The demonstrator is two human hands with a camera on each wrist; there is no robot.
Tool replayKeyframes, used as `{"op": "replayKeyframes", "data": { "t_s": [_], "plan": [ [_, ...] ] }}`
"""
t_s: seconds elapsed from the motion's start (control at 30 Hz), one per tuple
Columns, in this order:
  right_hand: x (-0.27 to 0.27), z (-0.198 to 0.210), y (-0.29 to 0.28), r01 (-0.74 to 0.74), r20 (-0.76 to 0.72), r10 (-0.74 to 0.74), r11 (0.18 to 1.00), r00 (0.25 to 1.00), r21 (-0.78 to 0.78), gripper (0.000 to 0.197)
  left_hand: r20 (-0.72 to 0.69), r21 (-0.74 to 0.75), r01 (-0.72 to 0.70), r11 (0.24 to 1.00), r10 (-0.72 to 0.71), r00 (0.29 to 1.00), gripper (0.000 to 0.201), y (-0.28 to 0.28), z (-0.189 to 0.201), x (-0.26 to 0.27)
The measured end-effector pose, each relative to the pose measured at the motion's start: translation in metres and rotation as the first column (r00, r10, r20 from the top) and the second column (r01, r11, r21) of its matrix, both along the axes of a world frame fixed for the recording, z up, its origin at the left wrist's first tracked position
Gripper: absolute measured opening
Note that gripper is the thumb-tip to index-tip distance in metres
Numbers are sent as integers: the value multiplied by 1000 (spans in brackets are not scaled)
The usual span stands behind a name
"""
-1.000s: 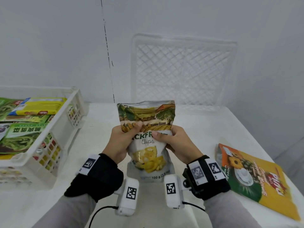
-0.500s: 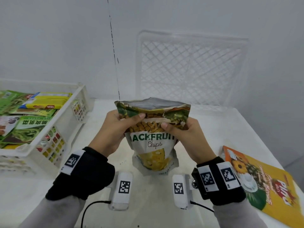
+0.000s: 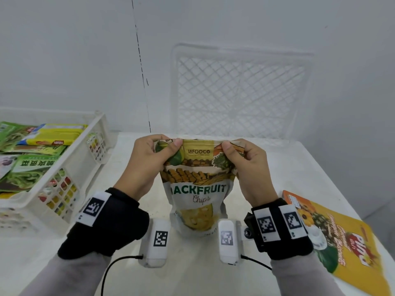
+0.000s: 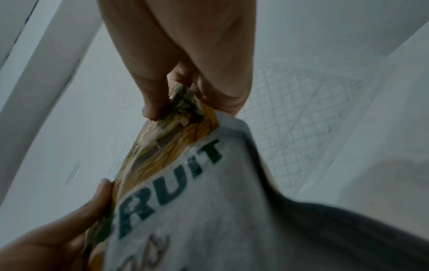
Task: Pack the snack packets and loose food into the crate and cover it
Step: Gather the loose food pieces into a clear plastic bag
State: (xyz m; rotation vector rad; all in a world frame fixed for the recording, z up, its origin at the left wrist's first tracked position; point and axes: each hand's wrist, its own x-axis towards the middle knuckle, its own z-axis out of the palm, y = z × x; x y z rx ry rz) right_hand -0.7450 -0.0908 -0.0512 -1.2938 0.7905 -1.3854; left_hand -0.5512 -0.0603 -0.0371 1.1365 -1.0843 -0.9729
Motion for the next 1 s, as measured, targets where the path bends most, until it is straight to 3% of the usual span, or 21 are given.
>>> {"op": "replayKeyframes", "data": {
  "t_s": [0.13, 0.2, 0.27, 0.3, 0.37, 0.47, 0.57, 0.73, 0.83, 0.93, 1.0],
  "plan": [
    [-6, -1, -1, -63, 155, 38, 986, 987, 157, 24, -35, 57, 27, 998, -25, 999, 34, -4, 1, -7],
    [-10, -1, -2, -42, 160, 14, 984, 987, 173, 29, 55, 36, -19, 999, 17, 998, 28, -5, 2, -13],
    [-15, -1, -2, -19, 149, -7, 985, 989, 174, 27, 256, -31, -79, 996, 84, 963, 20, -7, 6, -18],
    [-17, 0, -1, -7, 147, -19, 984, 989, 176, 26, 387, -91, -92, 992, 121, 914, 18, -8, 10, -19],
    [-22, 1, 0, 14, 155, -42, 983, 987, 181, 25, 634, -253, -45, 967, 200, 747, 16, -8, 19, -28],
    [-28, 5, 3, 47, 159, -74, 985, 984, 168, 23, 841, -402, 197, 894, 276, 465, 23, -10, 29, -51],
    [-34, 8, 6, 83, 155, -104, 987, 982, 136, 30, 907, -352, 335, 874, 230, 352, 24, -17, 30, -77],
    [-52, 9, 6, 131, 152, -148, 985, 977, 116, 35, 895, -379, 377, 845, 231, 382, 18, -30, 29, -105],
    [-66, 8, 4, 105, 74, -113, 989, 991, 107, 36, 879, -392, 379, 838, 220, 423, 20, -33, 29, -115],
    [-94, 9, 0, 24, -128, -13, 996, 992, 84, 34, 882, -363, 375, 853, 185, 433, 21, -36, 27, -119],
    [-122, 10, -3, 50, -409, -27, 998, 912, 46, 33, 886, -353, 372, 859, 179, 427, 20, -38, 26, -122]
  ]
}}
